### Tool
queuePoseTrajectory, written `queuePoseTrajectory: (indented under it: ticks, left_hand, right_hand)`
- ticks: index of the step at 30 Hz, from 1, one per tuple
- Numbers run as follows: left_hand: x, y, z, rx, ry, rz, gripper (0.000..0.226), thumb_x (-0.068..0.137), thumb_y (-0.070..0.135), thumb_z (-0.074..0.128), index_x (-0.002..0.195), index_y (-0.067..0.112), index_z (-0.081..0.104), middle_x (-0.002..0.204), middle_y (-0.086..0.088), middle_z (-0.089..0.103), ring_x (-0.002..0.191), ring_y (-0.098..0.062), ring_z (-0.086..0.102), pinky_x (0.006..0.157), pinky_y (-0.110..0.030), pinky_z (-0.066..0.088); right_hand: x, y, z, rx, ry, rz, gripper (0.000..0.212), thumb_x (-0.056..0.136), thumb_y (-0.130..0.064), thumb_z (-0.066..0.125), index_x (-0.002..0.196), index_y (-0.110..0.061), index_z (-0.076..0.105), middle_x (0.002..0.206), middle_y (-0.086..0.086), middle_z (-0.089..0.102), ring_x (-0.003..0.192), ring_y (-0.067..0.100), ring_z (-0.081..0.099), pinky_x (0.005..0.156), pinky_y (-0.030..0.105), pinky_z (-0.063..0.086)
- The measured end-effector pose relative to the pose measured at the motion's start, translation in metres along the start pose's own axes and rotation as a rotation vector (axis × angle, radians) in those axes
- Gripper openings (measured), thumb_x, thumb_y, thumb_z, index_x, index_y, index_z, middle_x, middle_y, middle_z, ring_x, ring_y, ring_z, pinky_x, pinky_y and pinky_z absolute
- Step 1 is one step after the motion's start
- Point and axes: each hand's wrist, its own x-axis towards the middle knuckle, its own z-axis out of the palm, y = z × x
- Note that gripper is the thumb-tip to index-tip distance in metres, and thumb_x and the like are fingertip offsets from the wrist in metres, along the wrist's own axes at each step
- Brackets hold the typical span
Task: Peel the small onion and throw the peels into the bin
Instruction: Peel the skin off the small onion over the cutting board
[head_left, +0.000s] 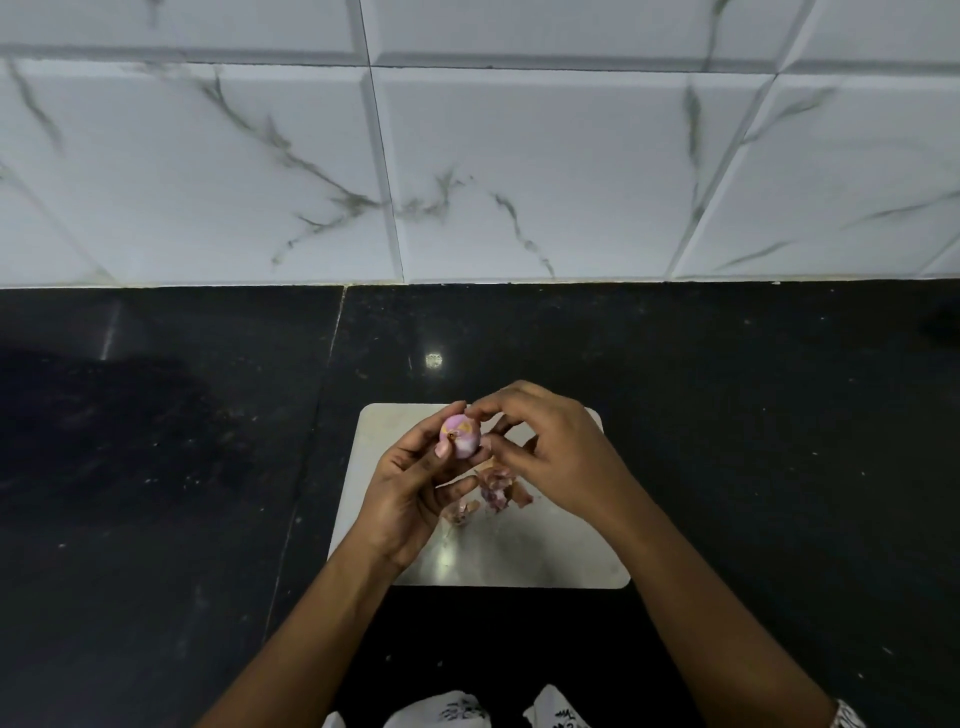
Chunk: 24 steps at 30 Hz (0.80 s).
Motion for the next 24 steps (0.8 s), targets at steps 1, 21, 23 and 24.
queuePoseTrajectory:
  ticks: [1,21,23,24]
  left_hand:
    - [0.0,0.0,-0.001,0.0,-0.008,-0.005,0.066,0.049,0.039,0.09,0.109,0.018,0.071,0.11,-0.009,0.071,0.089,-0.021,0.072,0.06,-0.024,0.058]
    - [0.002,0.001,-0.004,0.018,-0.022,-0.102,0.068,0.041,0.047,0.091,0.097,0.014,0.076,0.088,-0.011,0.075,0.076,-0.015,0.073,0.054,-0.018,0.056]
    - [0.003,0.0,-0.002,-0.032,-0.014,-0.107,0.068,0.038,0.045,0.093,0.096,0.013,0.076,0.087,-0.011,0.075,0.076,-0.014,0.073,0.053,-0.018,0.056]
    - [0.002,-0.001,-0.002,-0.051,-0.012,-0.106,0.068,0.037,0.044,0.093,0.095,0.014,0.076,0.088,-0.011,0.075,0.077,-0.014,0.073,0.054,-0.018,0.056]
  right_hand:
    - [0.0,0.0,0.0,-0.014,-0.029,-0.018,0.026,0.084,-0.017,0.065,0.109,-0.022,0.064,0.104,-0.007,0.061,0.087,0.006,0.061,0.072,0.019,0.05]
    - [0.014,0.002,-0.009,-0.037,-0.241,-0.108,0.008,0.084,-0.015,0.065,0.09,-0.017,0.06,0.088,-0.011,0.052,0.08,0.004,0.053,0.069,0.015,0.044]
    - [0.01,0.005,-0.008,0.067,-0.147,-0.045,0.009,0.085,-0.013,0.064,0.086,-0.018,0.057,0.087,-0.012,0.054,0.082,0.004,0.055,0.071,0.017,0.047]
    - [0.008,0.006,-0.007,0.098,-0.098,-0.021,0.01,0.085,-0.011,0.063,0.085,-0.018,0.055,0.086,-0.013,0.053,0.082,0.003,0.055,0.072,0.018,0.048]
